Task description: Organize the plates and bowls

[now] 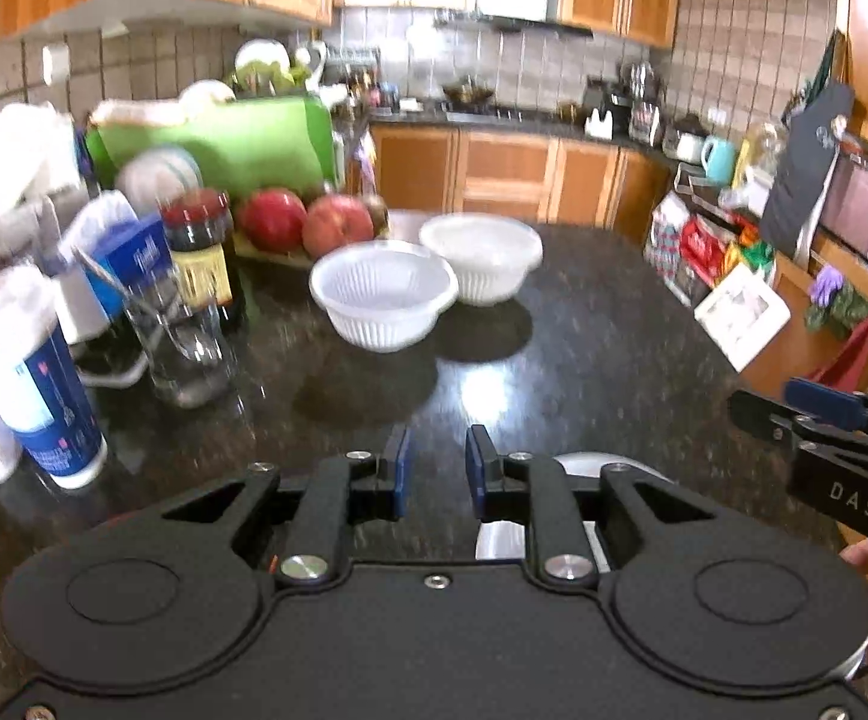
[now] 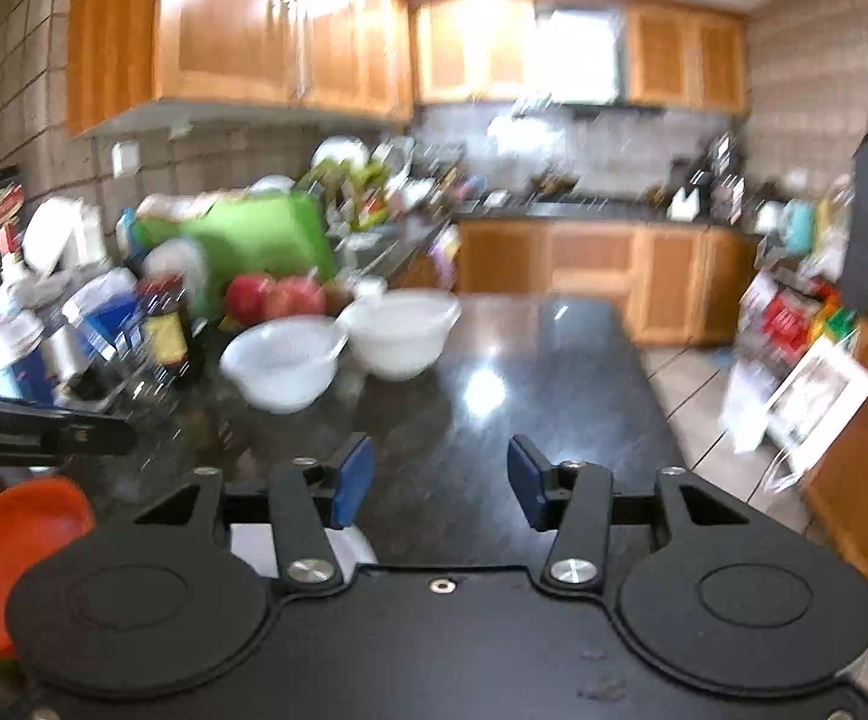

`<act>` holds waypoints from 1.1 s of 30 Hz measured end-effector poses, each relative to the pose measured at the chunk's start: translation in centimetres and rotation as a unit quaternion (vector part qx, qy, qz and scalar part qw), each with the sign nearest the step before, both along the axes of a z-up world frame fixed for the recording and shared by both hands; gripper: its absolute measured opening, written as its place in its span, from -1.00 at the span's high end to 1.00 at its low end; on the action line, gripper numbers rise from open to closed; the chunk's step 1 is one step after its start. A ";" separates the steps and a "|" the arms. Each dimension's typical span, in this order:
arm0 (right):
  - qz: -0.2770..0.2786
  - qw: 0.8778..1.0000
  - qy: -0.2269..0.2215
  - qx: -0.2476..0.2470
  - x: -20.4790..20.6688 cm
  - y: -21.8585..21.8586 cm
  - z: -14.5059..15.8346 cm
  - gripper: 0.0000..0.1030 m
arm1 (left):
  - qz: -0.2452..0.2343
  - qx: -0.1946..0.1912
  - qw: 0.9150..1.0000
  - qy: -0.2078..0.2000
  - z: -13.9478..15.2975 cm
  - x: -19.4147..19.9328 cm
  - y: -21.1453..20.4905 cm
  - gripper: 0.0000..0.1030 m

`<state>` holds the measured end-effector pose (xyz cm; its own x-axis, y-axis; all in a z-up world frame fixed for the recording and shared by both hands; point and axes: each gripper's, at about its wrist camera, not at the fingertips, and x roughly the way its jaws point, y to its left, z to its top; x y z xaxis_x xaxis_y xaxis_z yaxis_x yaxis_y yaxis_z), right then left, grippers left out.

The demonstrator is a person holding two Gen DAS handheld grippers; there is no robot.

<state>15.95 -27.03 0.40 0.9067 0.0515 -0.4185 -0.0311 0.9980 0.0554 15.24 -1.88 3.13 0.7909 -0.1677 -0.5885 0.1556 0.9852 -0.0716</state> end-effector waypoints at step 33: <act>0.112 0.992 0.049 0.043 15.2 -8.5 12.0 0.10 | 0.017 -0.036 0.999 0.009 6.1 11.2 -1.1 0.42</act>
